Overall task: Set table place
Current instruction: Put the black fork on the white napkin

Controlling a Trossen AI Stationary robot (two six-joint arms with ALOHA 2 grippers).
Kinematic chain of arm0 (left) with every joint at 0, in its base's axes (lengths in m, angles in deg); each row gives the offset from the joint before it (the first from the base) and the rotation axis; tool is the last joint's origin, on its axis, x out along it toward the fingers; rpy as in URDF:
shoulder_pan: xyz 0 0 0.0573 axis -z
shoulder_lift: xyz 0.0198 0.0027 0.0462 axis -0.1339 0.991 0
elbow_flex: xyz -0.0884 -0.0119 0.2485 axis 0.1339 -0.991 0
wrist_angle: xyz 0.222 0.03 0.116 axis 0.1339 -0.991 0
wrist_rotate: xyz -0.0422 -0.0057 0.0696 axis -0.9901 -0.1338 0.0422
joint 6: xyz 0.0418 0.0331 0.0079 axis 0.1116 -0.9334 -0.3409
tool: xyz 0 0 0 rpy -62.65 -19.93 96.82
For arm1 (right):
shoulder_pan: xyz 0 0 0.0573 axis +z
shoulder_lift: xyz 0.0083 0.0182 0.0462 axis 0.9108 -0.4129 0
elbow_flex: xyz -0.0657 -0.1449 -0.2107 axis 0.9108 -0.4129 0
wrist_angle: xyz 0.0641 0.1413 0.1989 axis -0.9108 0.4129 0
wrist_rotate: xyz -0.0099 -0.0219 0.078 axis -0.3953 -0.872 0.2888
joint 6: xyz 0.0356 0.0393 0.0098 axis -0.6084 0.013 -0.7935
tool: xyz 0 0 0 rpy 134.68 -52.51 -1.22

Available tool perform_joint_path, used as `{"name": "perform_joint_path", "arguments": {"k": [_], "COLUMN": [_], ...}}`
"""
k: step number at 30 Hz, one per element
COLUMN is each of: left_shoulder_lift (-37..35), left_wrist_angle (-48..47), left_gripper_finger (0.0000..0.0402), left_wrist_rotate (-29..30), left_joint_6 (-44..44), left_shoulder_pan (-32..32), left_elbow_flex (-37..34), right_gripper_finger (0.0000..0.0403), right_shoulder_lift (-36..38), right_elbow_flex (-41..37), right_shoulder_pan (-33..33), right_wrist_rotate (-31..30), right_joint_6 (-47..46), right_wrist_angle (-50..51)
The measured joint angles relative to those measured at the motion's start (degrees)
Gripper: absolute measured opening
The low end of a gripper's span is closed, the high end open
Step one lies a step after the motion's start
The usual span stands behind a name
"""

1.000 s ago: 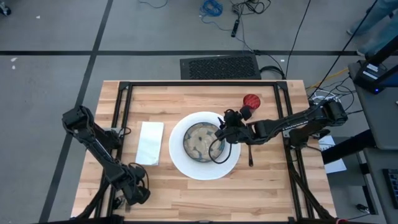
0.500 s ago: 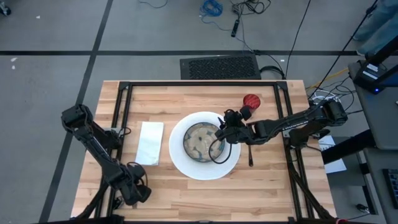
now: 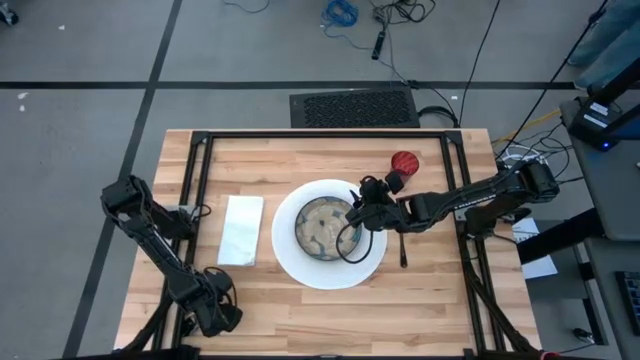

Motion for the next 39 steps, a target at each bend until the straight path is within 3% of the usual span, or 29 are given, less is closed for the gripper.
{"name": "perform_joint_path", "arguments": {"k": [5,17,23,28,33,39], "left_shoulder_lift": [0.5,0.6,0.6,-0.9,-4.0,-6.7], "left_wrist_angle": [-0.2,0.9,0.7,0.5,-3.4,-6.4], "left_gripper_finger": [0.0176,0.0010,0.0001,0.0000,0.0000,0.0000], "left_wrist_rotate": [-0.1,2.7,3.5,4.3,14.3,27.9], "left_joint_6": [-1.4,-3.8,-6.2,-7.8,-10.2,-19.1], "left_shoulder_pan": [0.0,0.1,0.1,0.1,-0.3,-0.1], "left_elbow_flex": [0.0,0.0,0.0,-0.1,0.5,4.1], "right_gripper_finger": [0.0167,0.0167,0.0167,0.0167,0.0167,0.0167], "right_shoulder_lift": [0.0,0.0,0.0,0.0,-0.3,-5.9], "right_elbow_flex": [0.0,0.0,0.0,0.0,0.0,0.1], "right_shoulder_pan": [0.1,0.8,1.9,4.7,6.5,6.7], "right_wrist_rotate": [0.0,0.0,0.0,1.1,11.0,23.6], "right_joint_6": [0.0,0.9,4.7,16.1,26.8,31.2], "right_wrist_angle": [0.0,-0.1,-2.2,-12.3,-22.8,-34.7]}}
